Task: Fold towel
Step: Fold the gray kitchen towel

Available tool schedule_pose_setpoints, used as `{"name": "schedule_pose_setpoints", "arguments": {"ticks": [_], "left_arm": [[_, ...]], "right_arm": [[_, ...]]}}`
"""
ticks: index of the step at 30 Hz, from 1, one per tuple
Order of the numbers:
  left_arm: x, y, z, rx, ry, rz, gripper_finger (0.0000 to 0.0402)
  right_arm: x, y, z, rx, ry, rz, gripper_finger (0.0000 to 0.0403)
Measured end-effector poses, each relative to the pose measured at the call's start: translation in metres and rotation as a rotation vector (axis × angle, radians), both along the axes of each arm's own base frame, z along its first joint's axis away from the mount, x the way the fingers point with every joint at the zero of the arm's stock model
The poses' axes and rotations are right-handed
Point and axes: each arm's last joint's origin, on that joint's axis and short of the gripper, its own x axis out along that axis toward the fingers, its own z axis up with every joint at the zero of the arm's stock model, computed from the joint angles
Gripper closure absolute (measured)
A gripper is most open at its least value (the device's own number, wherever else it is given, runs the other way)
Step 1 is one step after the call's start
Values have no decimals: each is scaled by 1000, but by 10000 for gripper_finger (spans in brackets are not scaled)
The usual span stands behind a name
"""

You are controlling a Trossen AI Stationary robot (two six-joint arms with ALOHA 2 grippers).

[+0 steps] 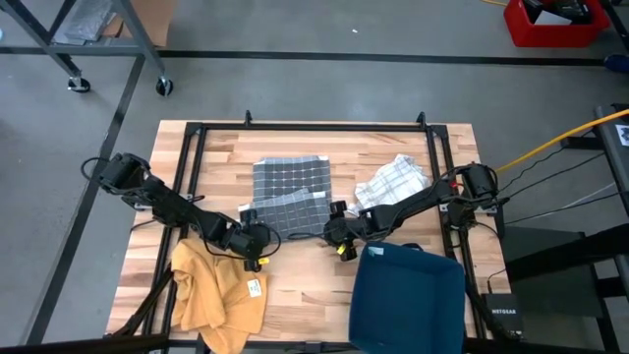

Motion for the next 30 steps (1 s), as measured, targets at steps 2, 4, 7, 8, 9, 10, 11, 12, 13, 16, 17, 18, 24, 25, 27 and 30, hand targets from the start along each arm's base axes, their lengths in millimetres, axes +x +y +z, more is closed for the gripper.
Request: {"name": "schedule_pose_setpoints", "arguments": {"ticks": [2, 4, 7, 8, 9, 10, 11, 12, 13, 16, 17, 18, 24, 25, 27, 30], "left_arm": [[0, 0, -2, 5, 8, 1, 290], [1, 0, -6, 13, 18, 3, 294], [3, -1, -12, 5, 27, 31, 320], [4, -2, -13, 0, 27, 45, 334], [4, -2, -14, -5, 28, 54, 349], [4, -2, -14, -11, 26, 66, 367], [4, -2, -14, -17, 22, 77, 382], [3, -2, -13, -29, 14, 91, 390], [3, -2, -12, -40, 7, 105, 393], [1, -3, -7, -72, -13, 122, 392], [-1, -4, -5, -85, -16, 127, 395], [-2, -4, -1, -104, -23, 133, 397], [-5, -14, 23, -283, -66, 110, 399], [-4, -17, 29, -312, -75, 94, 399], [-3, -23, 42, -362, -89, 56, 399], [-3, -28, 60, -389, -94, 29, 399]], "right_arm": [[0, 0, -1, 0, 4, 0, 186], [0, 0, -2, 0, 8, 1, 200], [-1, 1, -3, 4, 17, 6, 241], [-1, 1, -3, 5, 17, 7, 260], [-1, 1, -3, 8, 18, 10, 281], [-1, 2, -3, 15, 20, 16, 305], [-1, 2, -3, 25, 23, 22, 330], [-1, 2, -3, 36, 27, 31, 356], [0, 3, -3, 44, 31, 37, 379], [2, 4, 1, 67, 36, 48, 385], [4, 6, 3, 72, 40, 53, 383], [6, 8, 6, 76, 46, 57, 383], [17, 22, 42, 65, 139, 86, 392], [17, 25, 48, 61, 160, 93, 391], [19, 32, 60, 55, 181, 108, 395], [21, 38, 77, 45, 217, 122, 396]]}}
